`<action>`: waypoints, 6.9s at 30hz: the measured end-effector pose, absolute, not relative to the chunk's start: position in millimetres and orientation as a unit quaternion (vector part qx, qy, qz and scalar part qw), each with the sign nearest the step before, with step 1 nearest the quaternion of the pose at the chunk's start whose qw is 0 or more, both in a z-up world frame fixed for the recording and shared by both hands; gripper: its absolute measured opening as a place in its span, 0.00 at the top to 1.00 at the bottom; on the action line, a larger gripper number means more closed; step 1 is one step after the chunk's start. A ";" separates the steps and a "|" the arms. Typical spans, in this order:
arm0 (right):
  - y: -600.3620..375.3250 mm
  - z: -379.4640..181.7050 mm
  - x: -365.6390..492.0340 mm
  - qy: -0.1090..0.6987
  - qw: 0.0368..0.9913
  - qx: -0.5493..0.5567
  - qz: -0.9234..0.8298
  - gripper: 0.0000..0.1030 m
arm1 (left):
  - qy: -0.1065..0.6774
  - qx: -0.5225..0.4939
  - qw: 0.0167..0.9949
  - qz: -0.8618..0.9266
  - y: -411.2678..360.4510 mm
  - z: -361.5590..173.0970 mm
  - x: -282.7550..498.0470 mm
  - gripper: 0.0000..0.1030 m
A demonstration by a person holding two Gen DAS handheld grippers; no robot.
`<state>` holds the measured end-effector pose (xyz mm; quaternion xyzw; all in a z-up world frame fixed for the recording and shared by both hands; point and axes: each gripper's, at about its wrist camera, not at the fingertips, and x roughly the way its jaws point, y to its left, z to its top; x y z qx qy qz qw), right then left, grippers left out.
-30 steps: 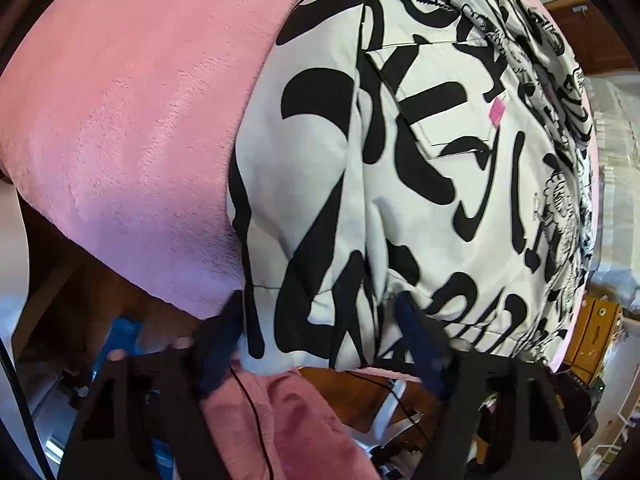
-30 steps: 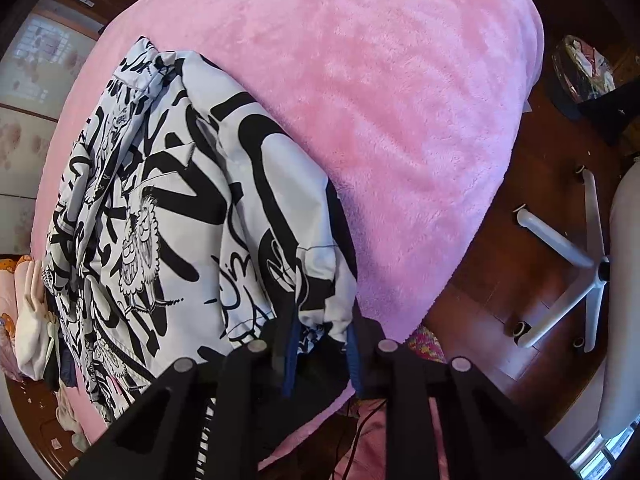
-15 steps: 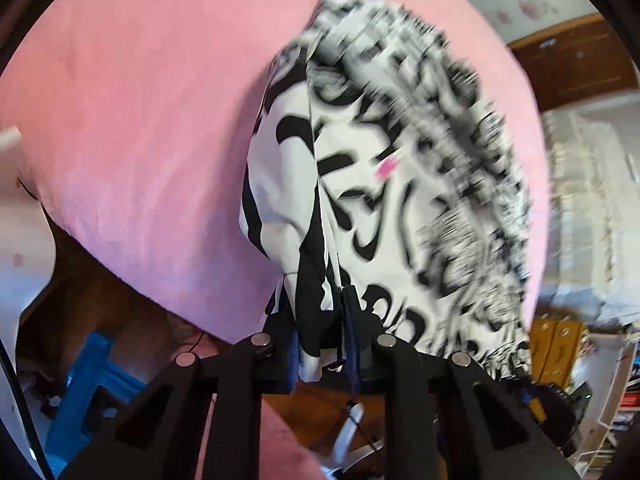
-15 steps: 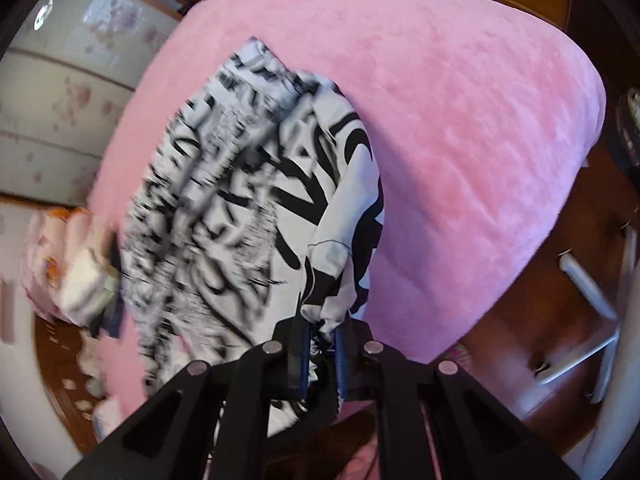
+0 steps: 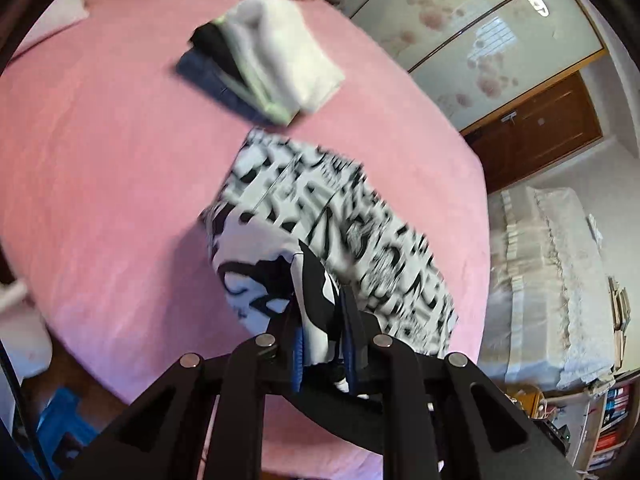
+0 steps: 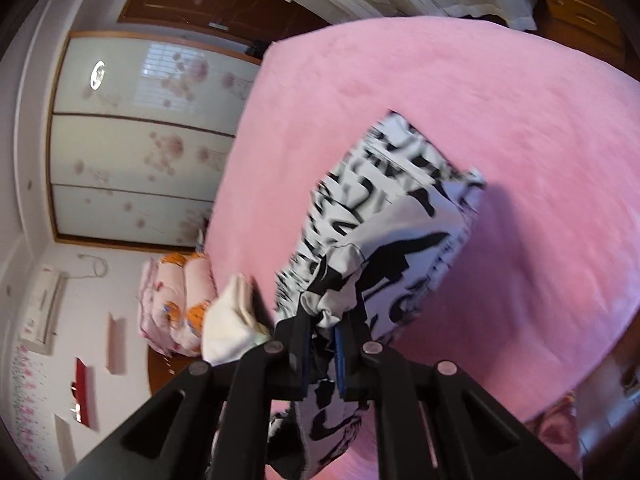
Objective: Fold large clothes
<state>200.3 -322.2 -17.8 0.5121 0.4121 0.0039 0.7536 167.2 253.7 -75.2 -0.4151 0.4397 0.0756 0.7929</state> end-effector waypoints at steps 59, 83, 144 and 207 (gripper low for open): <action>-200.3 -124.1 459.7 0.496 0.840 0.204 0.074 0.70 | 0.560 -0.218 0.799 -0.032 150.2 -178.0 466.9 0.38; -101.8 -243.7 481.6 0.597 0.763 0.133 0.210 1.00 | 0.661 -0.218 0.718 -0.010 54.0 -315.0 504.7 0.99; -118.7 -192.7 358.4 0.546 0.799 0.147 0.205 1.00 | 0.616 -0.226 0.750 -0.076 53.8 -285.6 358.7 0.99; -81.6 -230.2 494.0 0.593 0.775 0.177 0.131 1.00 | 0.609 -0.270 0.745 0.040 54.4 -326.3 327.2 0.98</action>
